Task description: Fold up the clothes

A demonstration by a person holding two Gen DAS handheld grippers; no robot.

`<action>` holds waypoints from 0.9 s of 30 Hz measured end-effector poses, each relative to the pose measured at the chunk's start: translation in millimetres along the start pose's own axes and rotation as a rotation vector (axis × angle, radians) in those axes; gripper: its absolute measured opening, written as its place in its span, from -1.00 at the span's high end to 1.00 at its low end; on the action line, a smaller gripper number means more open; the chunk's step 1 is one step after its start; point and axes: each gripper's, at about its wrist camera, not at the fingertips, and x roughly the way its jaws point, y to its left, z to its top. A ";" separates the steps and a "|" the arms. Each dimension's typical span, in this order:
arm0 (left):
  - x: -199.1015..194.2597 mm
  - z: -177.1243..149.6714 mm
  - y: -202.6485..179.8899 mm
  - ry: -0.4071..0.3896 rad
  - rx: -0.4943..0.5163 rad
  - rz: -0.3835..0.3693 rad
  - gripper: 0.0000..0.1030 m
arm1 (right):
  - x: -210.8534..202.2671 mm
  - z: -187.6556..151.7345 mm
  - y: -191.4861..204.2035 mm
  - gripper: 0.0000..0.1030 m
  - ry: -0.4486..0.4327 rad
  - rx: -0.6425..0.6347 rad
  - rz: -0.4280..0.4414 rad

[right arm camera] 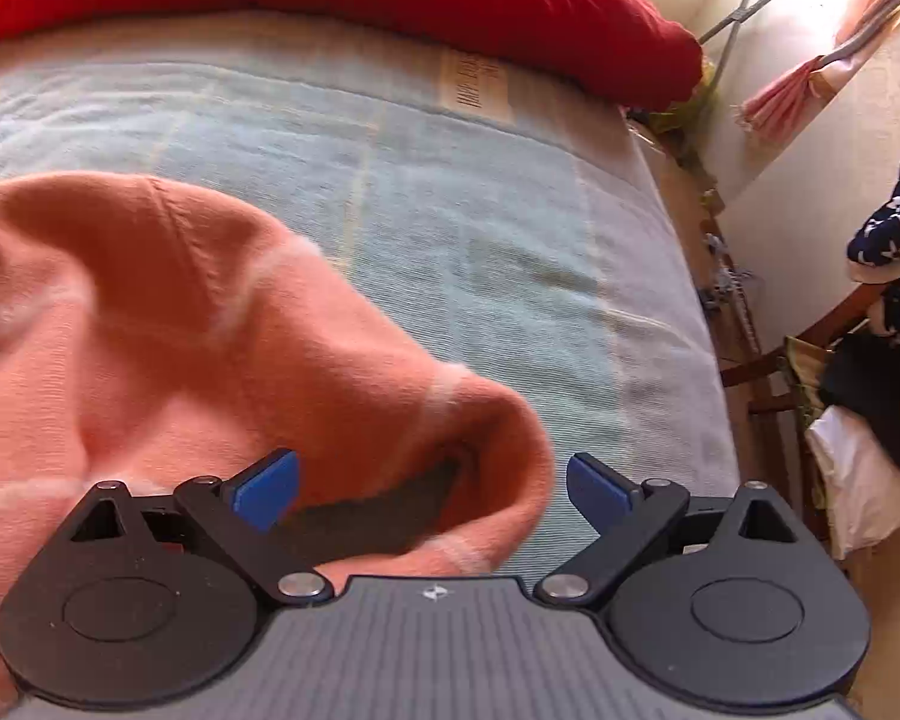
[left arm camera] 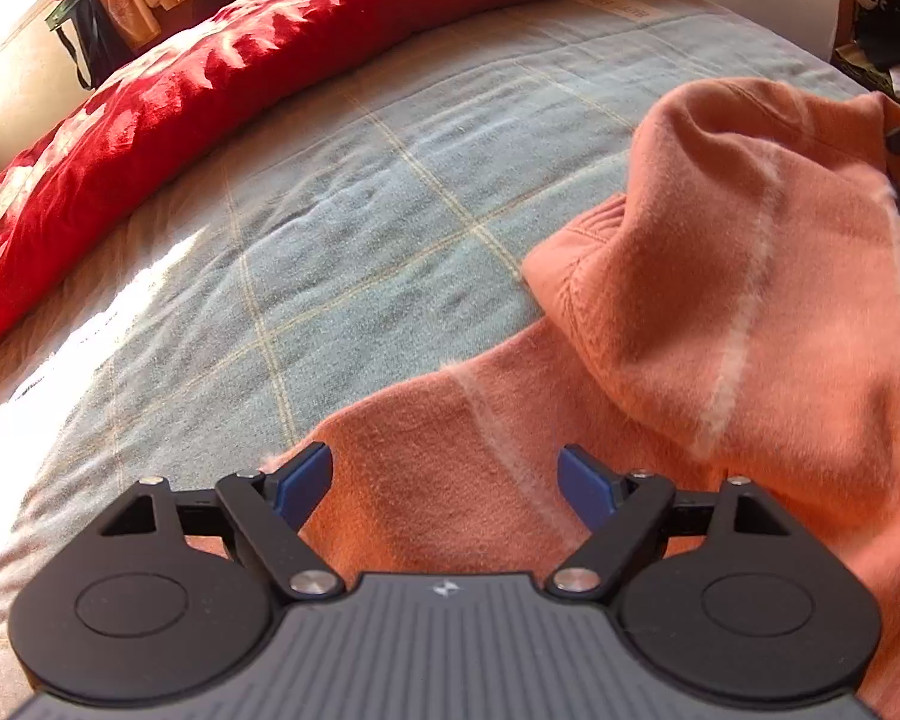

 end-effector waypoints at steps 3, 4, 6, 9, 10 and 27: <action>-7.1 -16.2 -8.4 0.019 0.110 -0.021 -0.61 | -13.6 3.9 19.0 -0.91 -0.026 -0.006 0.091; -10.0 -21.7 -12.7 0.023 0.153 -0.029 -0.61 | -16.3 5.6 26.9 -0.91 -0.036 -0.016 0.111; -14.8 -32.5 -22.1 0.023 0.237 -0.042 -0.61 | -20.8 9.5 44.4 -0.91 -0.053 -0.049 0.138; -15.6 -45.4 -37.4 0.014 0.336 -0.056 -0.61 | -25.8 14.7 67.3 -0.91 -0.078 -0.107 0.145; -13.8 -48.6 -43.3 0.002 0.369 -0.057 -0.61 | -27.4 15.9 72.2 -0.91 -0.090 -0.114 0.138; 1.4 -47.4 -58.2 -0.315 0.425 0.104 -0.73 | -42.3 22.4 90.3 -0.92 -0.123 -0.052 0.155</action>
